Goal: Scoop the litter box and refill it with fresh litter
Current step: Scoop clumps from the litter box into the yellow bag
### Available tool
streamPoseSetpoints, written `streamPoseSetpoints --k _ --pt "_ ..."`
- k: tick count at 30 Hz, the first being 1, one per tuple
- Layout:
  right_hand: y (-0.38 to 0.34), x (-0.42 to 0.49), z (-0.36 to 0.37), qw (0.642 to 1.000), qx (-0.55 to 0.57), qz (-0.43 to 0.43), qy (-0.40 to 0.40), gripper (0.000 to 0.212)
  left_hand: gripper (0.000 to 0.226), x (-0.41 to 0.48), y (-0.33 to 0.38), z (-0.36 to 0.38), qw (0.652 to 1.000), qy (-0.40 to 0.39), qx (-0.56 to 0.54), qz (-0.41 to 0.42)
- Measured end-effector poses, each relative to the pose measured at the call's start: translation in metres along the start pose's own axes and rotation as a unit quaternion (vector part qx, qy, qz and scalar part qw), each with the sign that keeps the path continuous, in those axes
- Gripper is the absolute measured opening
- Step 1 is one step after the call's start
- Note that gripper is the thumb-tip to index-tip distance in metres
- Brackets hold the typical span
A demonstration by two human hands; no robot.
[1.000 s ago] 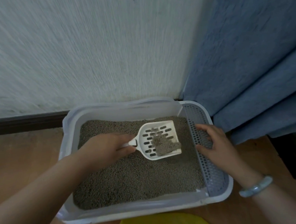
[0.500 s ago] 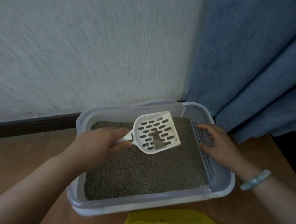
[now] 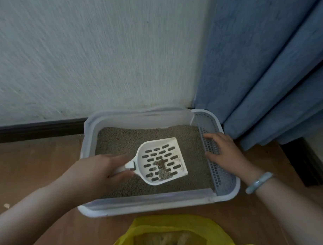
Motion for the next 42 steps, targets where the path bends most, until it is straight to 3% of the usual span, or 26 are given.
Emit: streamPoseSetpoints --k 4,12,15,19,28,34,38,42 --pt "-0.003 -0.011 -0.003 0.999 -0.021 -0.012 -0.035 0.055 0.065 -0.039 0.009 0.010 1.000 0.022 -0.007 -0.006" --pt "-0.011 -0.025 -0.002 0.993 -0.088 -0.035 -0.068 0.049 0.078 -0.101 0.018 0.053 1.000 0.012 -0.017 0.019" --pt "-0.011 -0.028 -0.001 0.991 -0.107 -0.040 -0.074 0.048 0.068 -0.114 0.017 0.071 1.000 0.002 0.002 0.026" --pt "-0.013 -0.032 -0.001 0.990 -0.115 -0.043 -0.072 0.048 0.038 -0.123 0.025 0.085 0.993 0.074 0.070 0.055" --pt "-0.017 -0.035 -0.002 0.991 -0.110 -0.027 -0.072 0.047 0.012 -0.133 0.037 0.126 0.973 0.079 0.181 0.118" --pt "-0.018 -0.035 -0.001 0.990 -0.112 -0.026 -0.077 0.048 0.009 -0.130 0.038 0.134 0.966 0.099 0.183 0.153" --pt "-0.018 -0.034 -0.001 0.989 -0.119 -0.024 -0.084 0.049 0.026 -0.125 0.041 0.128 0.964 0.106 0.181 0.164" --pt "-0.017 -0.034 -0.001 0.989 -0.120 -0.023 -0.086 0.050 0.024 -0.123 0.047 0.124 0.961 0.112 0.185 0.175"
Point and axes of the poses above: each hand's wrist, its own x-axis towards the middle knuckle, its own z-axis out of the palm, y = z × x, the point moved 1 cm from there along x, towards the middle knuckle, and after that the axes turned 1 degree about y, right-handed, at the moved point
